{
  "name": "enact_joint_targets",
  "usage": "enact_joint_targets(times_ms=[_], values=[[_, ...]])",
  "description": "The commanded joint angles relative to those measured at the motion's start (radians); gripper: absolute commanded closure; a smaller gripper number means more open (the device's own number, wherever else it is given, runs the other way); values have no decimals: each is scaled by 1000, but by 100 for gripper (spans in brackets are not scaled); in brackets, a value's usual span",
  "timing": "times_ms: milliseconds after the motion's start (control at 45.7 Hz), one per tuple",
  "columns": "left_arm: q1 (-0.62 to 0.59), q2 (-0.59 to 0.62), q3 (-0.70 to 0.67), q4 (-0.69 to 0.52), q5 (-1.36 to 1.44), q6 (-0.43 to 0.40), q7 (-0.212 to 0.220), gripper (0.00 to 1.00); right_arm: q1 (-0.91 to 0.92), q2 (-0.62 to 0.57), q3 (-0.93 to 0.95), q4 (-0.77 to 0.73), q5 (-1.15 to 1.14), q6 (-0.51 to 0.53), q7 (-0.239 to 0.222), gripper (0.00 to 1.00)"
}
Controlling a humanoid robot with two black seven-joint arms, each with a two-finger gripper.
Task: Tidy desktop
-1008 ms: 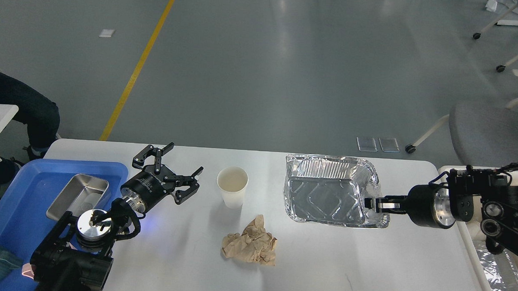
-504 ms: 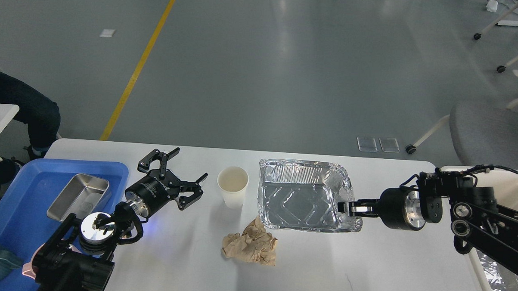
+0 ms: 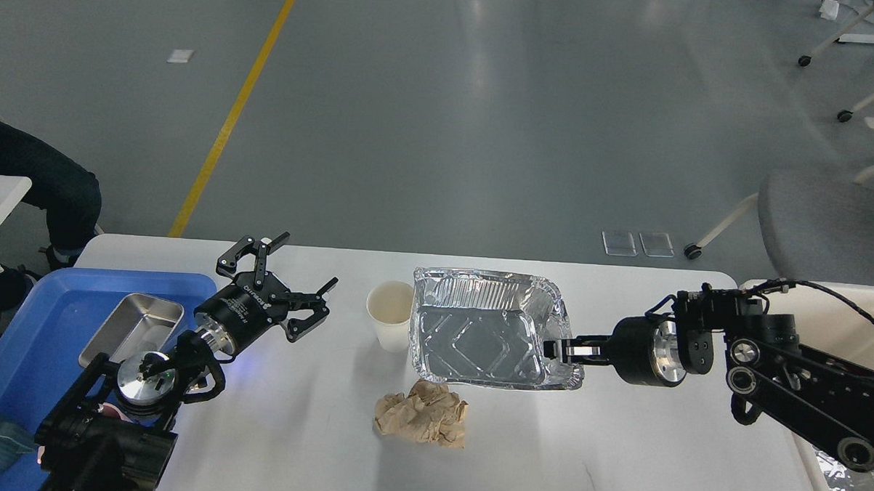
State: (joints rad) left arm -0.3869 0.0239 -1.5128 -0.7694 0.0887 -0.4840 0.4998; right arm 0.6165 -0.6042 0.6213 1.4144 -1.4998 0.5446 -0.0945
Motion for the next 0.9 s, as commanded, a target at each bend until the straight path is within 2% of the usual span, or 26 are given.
enact_joint_targets(times_ms=[0, 88, 285, 416, 701, 876], values=[[3, 5, -9, 5, -4, -143, -6, 0, -3, -8, 0, 1, 3, 0, 1, 100], [6, 4, -21, 7, -9, -195, -17, 0, -3, -12, 0, 1, 3, 0, 1, 100], [-6, 10, -29, 7, -7, -228, -18, 0, -3, -34, 1, 5, 4, 0, 1, 100], [11, 56, -29, 7, -7, -265, -17, 0, -4, -49, 3, 6, 4, 0, 1, 100], [11, 54, -23, 5, 28, -257, -18, 0, -14, -66, 3, 9, 6, -2, 1, 100], [2, 146, 2, -1, 282, -225, -10, 0, -14, -78, 3, 8, 7, -2, 1, 100]])
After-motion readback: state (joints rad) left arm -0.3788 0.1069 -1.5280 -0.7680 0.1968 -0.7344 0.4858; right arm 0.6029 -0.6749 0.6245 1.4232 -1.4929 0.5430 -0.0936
